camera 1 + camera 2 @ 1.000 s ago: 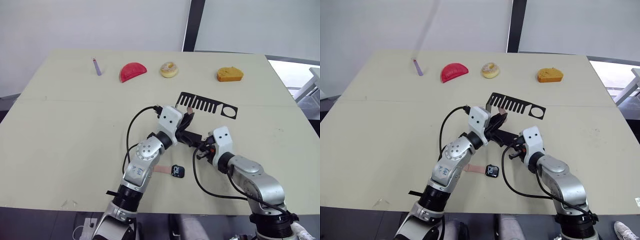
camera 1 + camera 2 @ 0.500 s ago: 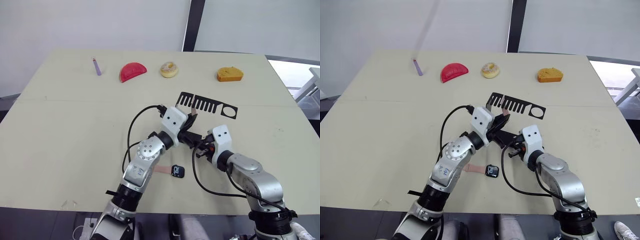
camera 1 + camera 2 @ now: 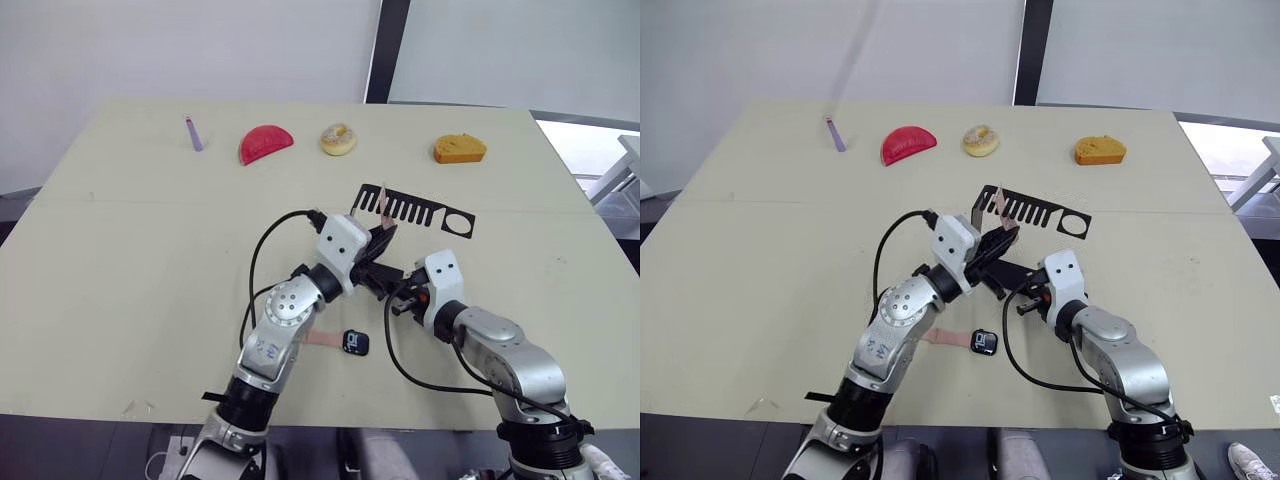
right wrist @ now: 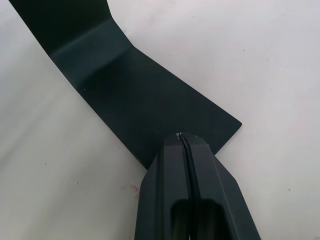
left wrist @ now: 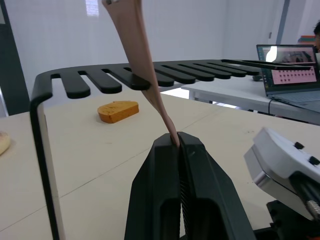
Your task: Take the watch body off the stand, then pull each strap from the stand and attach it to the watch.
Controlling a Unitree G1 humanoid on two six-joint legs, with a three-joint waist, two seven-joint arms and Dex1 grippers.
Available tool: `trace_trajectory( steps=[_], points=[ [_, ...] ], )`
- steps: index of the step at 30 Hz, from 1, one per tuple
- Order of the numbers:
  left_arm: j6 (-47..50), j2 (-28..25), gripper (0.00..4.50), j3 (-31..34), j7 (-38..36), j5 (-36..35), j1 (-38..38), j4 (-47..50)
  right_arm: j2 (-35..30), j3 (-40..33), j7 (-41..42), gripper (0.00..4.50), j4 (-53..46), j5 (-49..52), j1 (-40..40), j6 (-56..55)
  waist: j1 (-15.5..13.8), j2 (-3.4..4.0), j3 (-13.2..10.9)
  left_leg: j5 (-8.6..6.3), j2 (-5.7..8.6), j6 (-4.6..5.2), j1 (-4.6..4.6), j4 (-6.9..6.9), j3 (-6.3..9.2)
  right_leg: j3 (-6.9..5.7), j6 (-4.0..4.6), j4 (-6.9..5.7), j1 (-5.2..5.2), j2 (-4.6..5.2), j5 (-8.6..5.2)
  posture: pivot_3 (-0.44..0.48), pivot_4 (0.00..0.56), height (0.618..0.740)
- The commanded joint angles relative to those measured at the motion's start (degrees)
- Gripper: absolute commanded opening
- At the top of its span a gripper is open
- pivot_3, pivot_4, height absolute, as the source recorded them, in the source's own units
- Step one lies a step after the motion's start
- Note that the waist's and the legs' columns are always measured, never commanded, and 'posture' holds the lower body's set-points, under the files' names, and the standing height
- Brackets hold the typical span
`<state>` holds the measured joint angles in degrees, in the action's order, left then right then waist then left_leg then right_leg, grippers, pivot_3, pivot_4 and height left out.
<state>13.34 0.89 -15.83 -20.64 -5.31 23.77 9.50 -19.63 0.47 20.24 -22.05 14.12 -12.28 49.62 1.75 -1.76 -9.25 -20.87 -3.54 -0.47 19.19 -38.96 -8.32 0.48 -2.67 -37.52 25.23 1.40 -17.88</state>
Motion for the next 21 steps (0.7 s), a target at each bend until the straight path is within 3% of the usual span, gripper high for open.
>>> trace_trajectory(
  steps=[1, 6, 14, 17, 21],
  points=[
    [3.03, -4.13, 0.04, 2.22, -5.46, -5.38, -1.91, 7.61, -0.71, 0.12, 0.04, 0.0, 2.12, -0.2, 0.7, 0.46, 0.18, 0.01, 0.0, 0.0, 0.0, 0.0, 0.0, 0.0, 0.0, 0.0, 0.0, 0.0, 0.0, 0.0, 0.0, 0.0, 0.15, 0.737],
    [10.08, -12.3, 0.04, 7.12, -14.09, -15.85, -3.03, 12.71, -1.7, -1.44, 1.26, 0.0, -0.86, 1.03, 1.16, -1.62, 0.04, 0.03, -0.02, 0.01, -0.02, -0.01, 0.03, 0.01, 0.01, -0.01, 0.01, 0.01, 0.01, 0.01, 0.0, 0.0, 0.15, 0.737],
    [22.82, -21.88, 0.04, 11.14, -26.53, -32.55, 0.1, 13.02, -6.13, -4.89, 6.22, 0.0, -10.05, 4.61, 6.13, -6.91, -0.07, 0.13, -0.1, -0.01, 0.0, 0.01, 0.16, 0.02, 0.03, -0.04, -0.01, 0.08, 0.1, 0.03, 0.0, 0.0, 0.15, 0.737],
    [29.66, -26.62, 0.0, 11.85, -33.71, -39.48, 3.27, 10.78, -8.67, -13.07, 12.36, 0.79, -20.15, 17.14, 13.08, -3.82, -0.22, 0.23, -0.18, 0.0, -0.02, -0.02, 0.18, 0.06, 0.1, -0.1, -0.01, 0.08, 0.13, -0.01, 0.0, 0.0, 0.15, 0.737],
    [33.89, -30.11, 0.0, 10.8, -40.43, -42.46, 7.68, 6.0, -11.65, -24.56, 14.65, 2.76, -25.87, 43.43, 19.46, 0.97, 0.02, 0.21, -0.22, 0.0, 0.0, -0.01, 0.19, 0.08, 0.1, -0.08, -0.02, 0.13, 0.09, -0.01, 0.0, 0.0, 0.15, 0.737]
  ],
)
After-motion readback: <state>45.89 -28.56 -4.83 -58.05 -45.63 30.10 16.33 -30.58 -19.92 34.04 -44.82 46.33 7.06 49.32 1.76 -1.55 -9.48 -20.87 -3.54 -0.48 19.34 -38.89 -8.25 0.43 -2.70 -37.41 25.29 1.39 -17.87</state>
